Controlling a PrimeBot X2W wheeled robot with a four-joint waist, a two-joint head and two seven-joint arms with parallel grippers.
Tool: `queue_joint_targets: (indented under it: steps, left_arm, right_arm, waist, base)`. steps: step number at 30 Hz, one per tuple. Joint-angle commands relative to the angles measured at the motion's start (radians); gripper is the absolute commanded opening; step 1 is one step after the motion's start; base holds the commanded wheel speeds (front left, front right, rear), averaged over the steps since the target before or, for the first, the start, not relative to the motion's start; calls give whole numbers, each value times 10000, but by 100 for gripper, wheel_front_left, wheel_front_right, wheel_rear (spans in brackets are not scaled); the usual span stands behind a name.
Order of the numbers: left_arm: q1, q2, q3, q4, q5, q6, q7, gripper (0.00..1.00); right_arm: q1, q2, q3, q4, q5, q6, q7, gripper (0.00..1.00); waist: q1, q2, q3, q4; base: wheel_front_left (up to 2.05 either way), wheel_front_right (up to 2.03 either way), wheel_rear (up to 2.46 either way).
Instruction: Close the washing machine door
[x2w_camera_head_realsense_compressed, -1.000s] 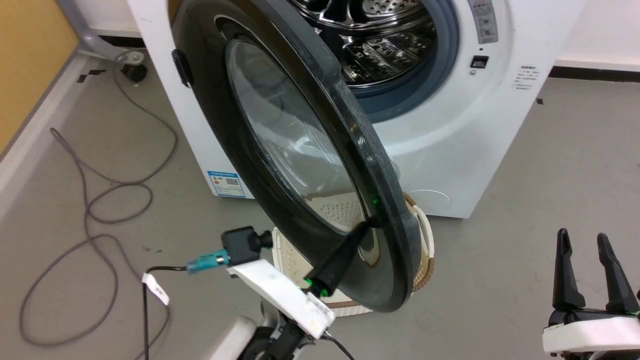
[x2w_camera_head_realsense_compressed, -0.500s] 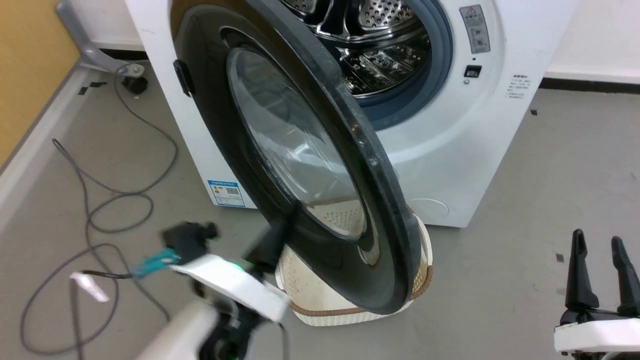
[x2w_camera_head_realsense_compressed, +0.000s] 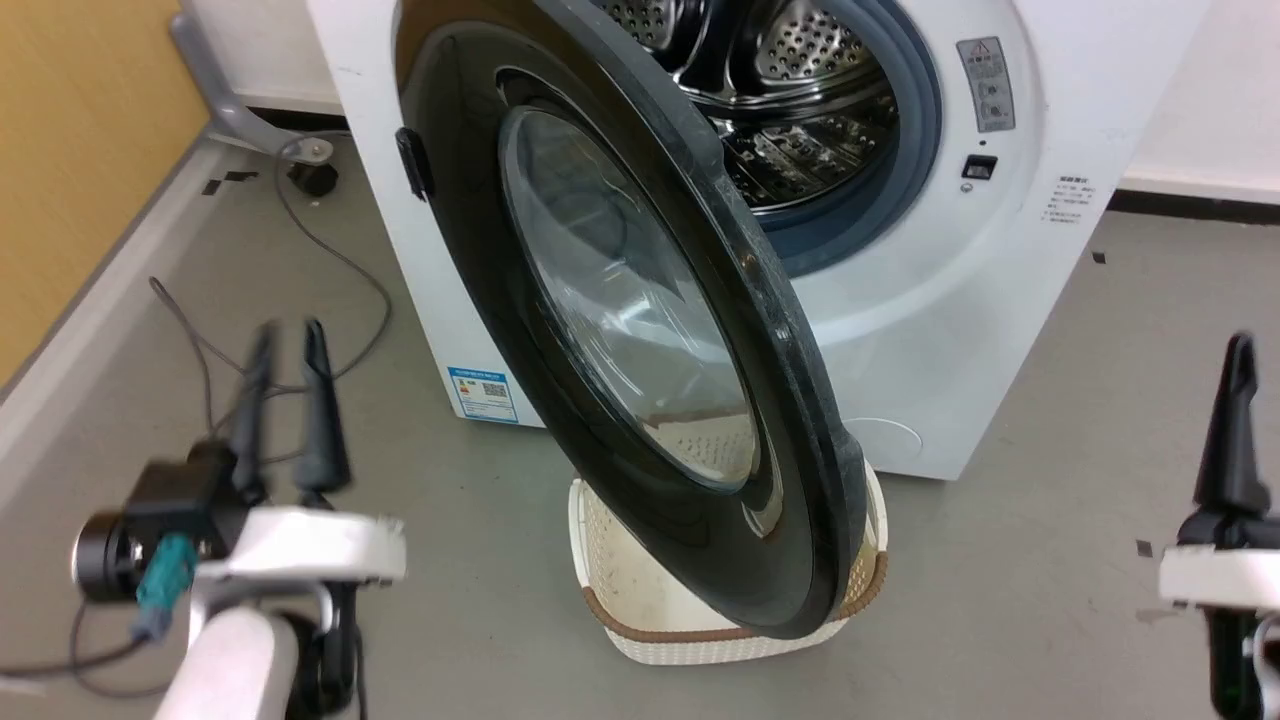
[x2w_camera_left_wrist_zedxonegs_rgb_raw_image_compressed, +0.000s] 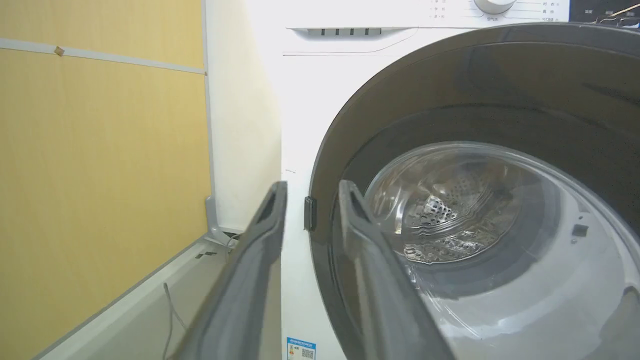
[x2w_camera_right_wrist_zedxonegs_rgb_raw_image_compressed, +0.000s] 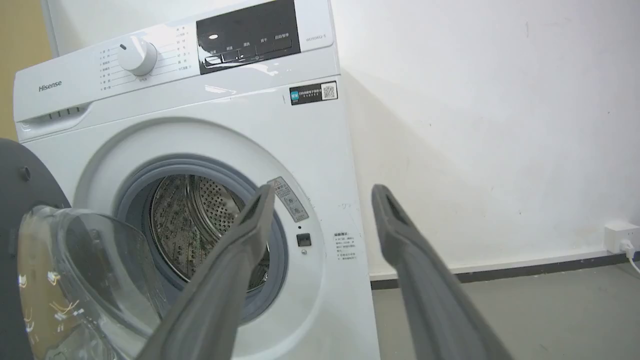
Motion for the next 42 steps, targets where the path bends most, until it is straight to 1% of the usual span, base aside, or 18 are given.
queue_joint_targets:
  steps: [1,3,5,6,7,8,13,17,20,24,29,32,36,38,42]
  left_arm:
    - [302,-102,145,-93,200,110,-40,100]
    - [666,-147,333,-237,684,215,-40,100]
    - [1014,-272,502,-329,930,213,-40,100]
    - [1171,-331,584,-377,1024,171,-40,100]
    - [1322,-392,661,-406,1112,124,-40,100]
    - [1463,-459,750,-442,1186,68,-40,100]
    - [2043,-780,1066,-569,1639,-296,-41,100]
    - [2357,-1017,1166,-455,1947,-641,-41,100]
    - [2514,-1213,1239,-324,2159,-786,-41,100]
    - [2637,-1435,1330,-186,2388,-966,-41,100]
    - [2682,-1635,1457,-20,2585,-1190,-41,100]
    - [2684,-1742,1555,3,2682,-1267,-41,100]
    - [2667,-1861,1679,19,2787,-1354,-41,100]
    - [2666,-1912,1738,12,2838,-1385,-41,100]
    - [2673,-1999,1845,-15,2923,-1443,-41,100]
  right_arm:
    - [-205,1,-26,-135,-70,8,-46,100]
    - [-423,1,-22,-346,-141,8,-46,100]
    - [-642,1,101,-572,-217,8,-46,100]
    - [-779,1,159,-749,-240,8,-46,49]
    - [-909,1,216,-951,-202,8,-46,9]
    - [-1013,1,362,-1151,-115,8,-46,0]
    - [-1439,1,1328,-2138,474,8,-46,0]
    - [-1651,-10,2498,-2727,812,8,-46,0]
    - [-1752,-374,3589,-3019,1035,8,-46,0]
    - [-1819,-1154,5242,-3217,1450,8,-46,0]
    - [-1864,-2211,7137,-3085,1682,8,-46,0]
    - [-1882,-2685,8193,-2875,1647,8,-46,0]
    - [-1702,-2982,9210,-2359,1806,8,-46,0]
    - [-1620,-3200,9675,-2058,1629,8,-46,0]
    - [-1275,-3428,10300,-1355,1637,8,-46,0]
  waist:
    - [0,0,-47,51]
    - [0,0,-82,108]
    - [0,0,-107,170]
    - [0,0,-113,195]
    - [0,0,-123,226]
    - [0,0,-134,256]
    - [0,0,-179,409]
    - [0,0,-229,511]
    - [0,0,-271,566]
    - [0,0,-305,592]
    - [0,0,-293,509]
    - [0,0,-263,420]
    - [0,0,-216,293]
    - [0,0,-202,231]
    - [0,0,-156,97]
  base:
    - [0,0,0]
    - [0,0,0]
    - [0,0,0]
    - [0,0,0]
    - [0,0,0]
    - [0,0,0]
    - [0,0,0]
    - [0,0,0]
    - [0,0,0]
    - [0,0,0]
    - [0,0,0]
    - [0,0,0]
    - [0,0,0]
    - [0,0,0]
    - [0,0,0]
